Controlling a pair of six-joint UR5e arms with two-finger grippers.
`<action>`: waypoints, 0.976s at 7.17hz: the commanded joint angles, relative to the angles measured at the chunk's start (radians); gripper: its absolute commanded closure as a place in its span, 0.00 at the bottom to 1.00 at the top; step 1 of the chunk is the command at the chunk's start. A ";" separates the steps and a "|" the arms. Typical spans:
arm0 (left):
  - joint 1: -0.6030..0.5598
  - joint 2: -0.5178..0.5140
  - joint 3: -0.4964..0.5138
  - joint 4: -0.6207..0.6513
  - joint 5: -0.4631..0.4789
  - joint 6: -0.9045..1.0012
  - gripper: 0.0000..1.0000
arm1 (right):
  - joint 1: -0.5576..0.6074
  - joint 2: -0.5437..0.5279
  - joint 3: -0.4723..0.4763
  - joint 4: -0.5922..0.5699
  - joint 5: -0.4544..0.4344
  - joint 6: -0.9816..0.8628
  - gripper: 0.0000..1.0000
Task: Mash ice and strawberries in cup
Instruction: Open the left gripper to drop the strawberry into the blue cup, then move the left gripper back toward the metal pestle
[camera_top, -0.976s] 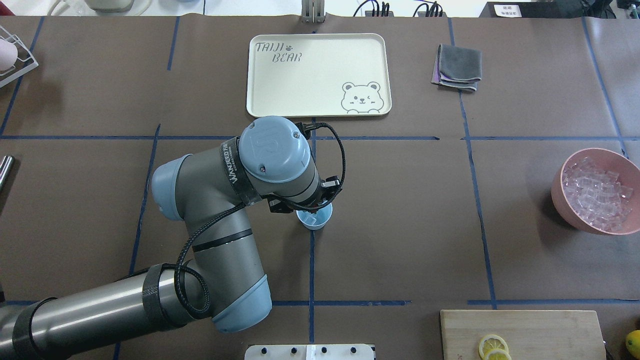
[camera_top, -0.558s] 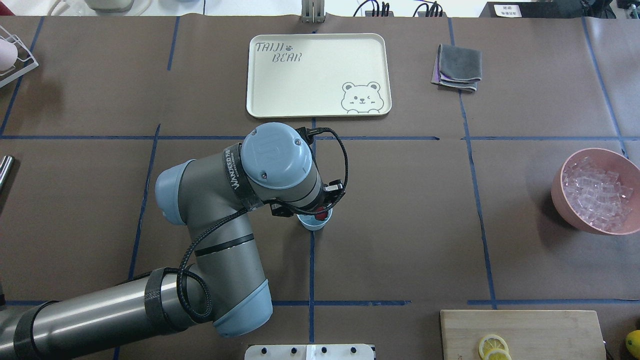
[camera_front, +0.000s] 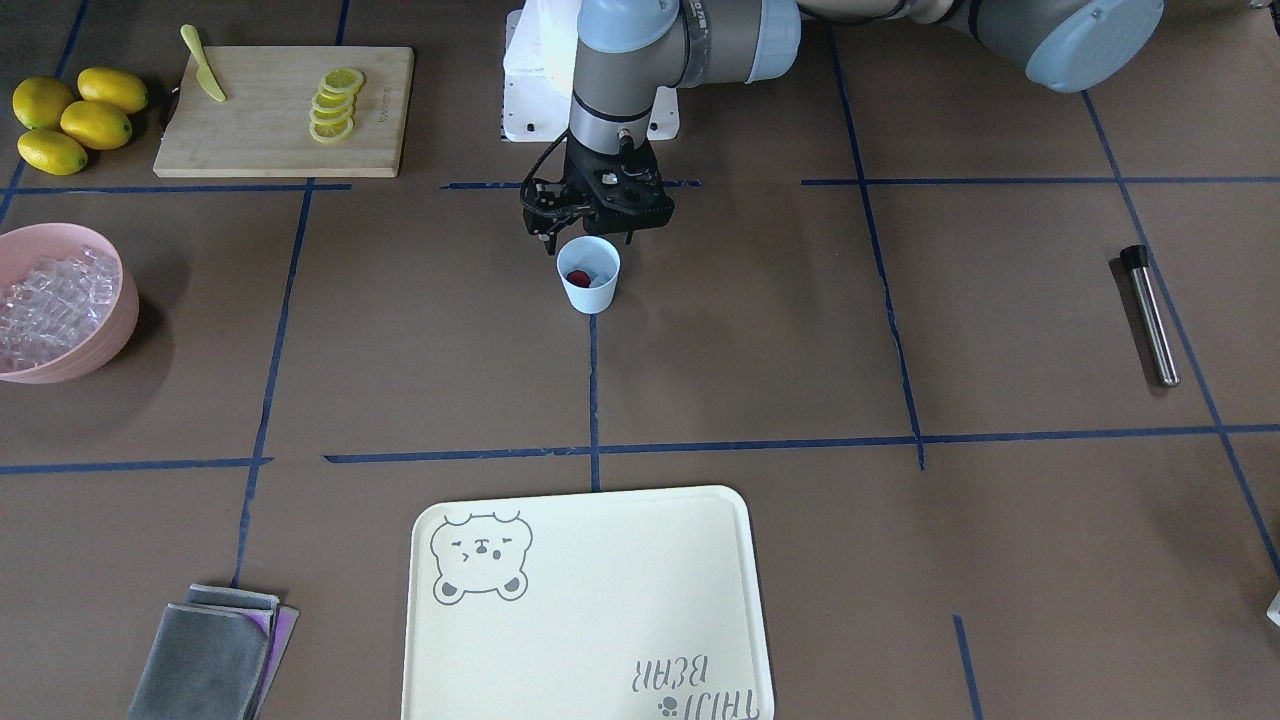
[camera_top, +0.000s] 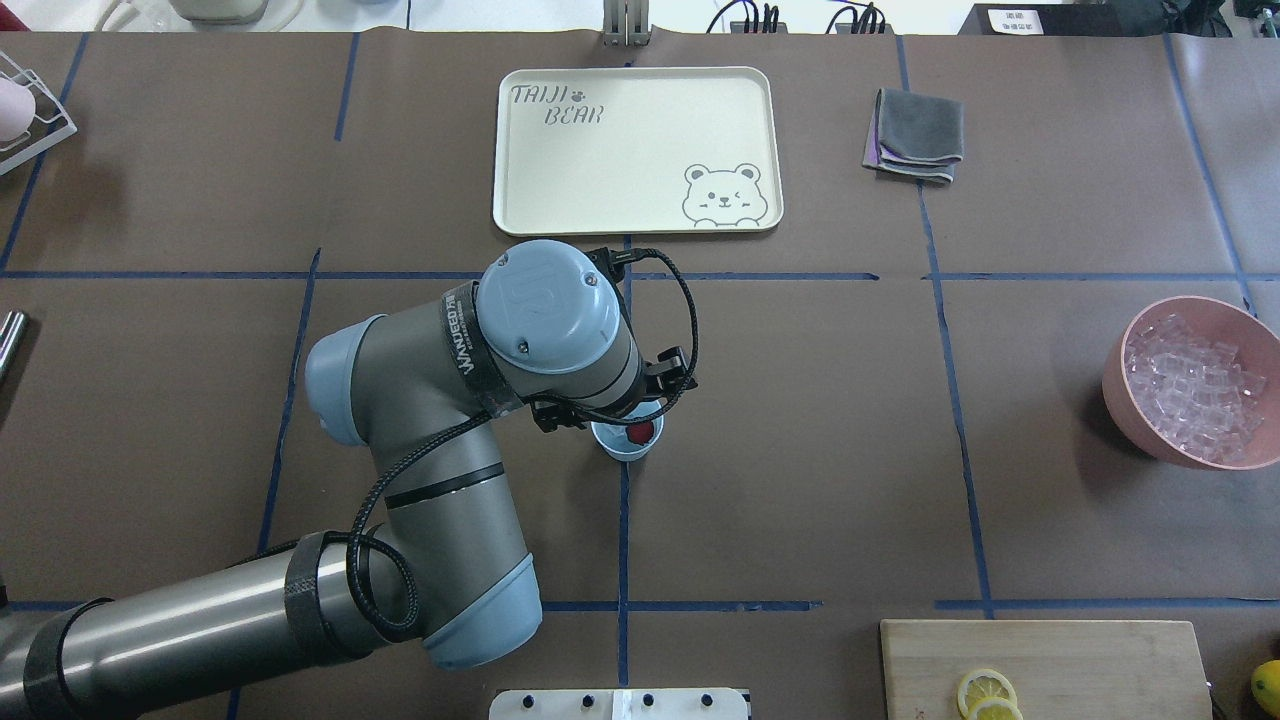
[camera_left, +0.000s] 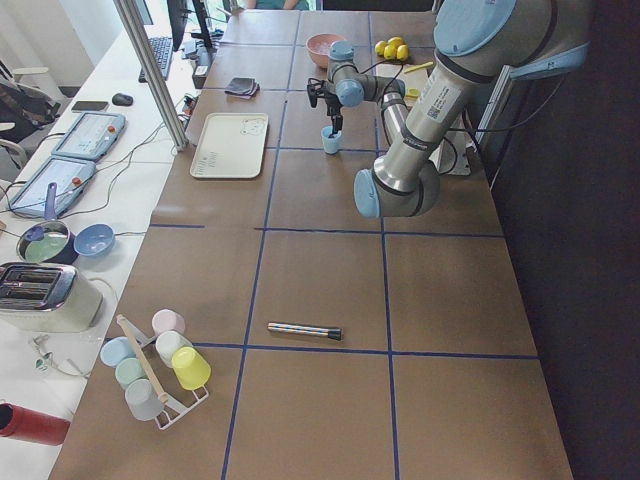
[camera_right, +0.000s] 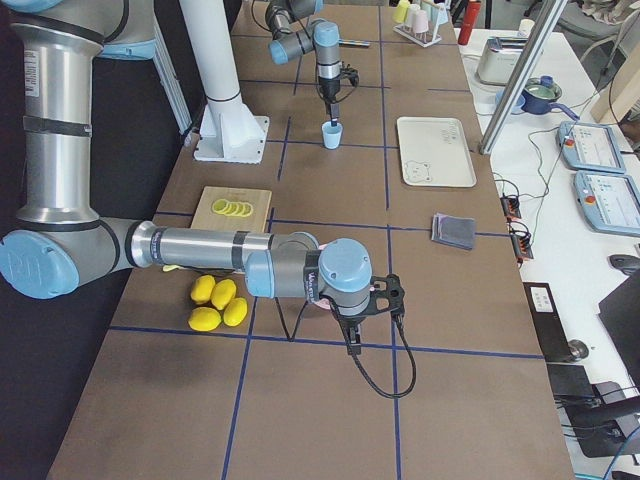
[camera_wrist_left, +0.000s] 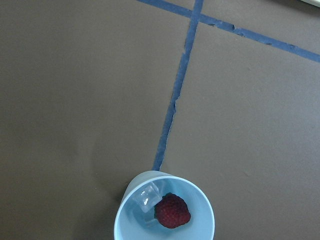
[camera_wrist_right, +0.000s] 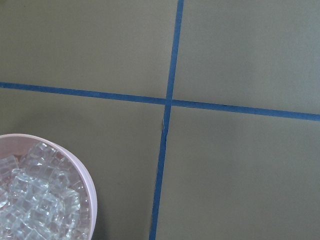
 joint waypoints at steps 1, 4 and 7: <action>-0.051 0.039 -0.051 0.063 -0.009 0.109 0.00 | -0.003 0.006 0.000 0.002 -0.007 0.000 0.00; -0.186 0.213 -0.206 0.125 -0.139 0.299 0.00 | -0.035 0.027 0.005 -0.003 -0.032 0.054 0.00; -0.330 0.390 -0.280 0.143 -0.214 0.568 0.00 | -0.067 0.033 0.006 -0.004 -0.034 0.054 0.00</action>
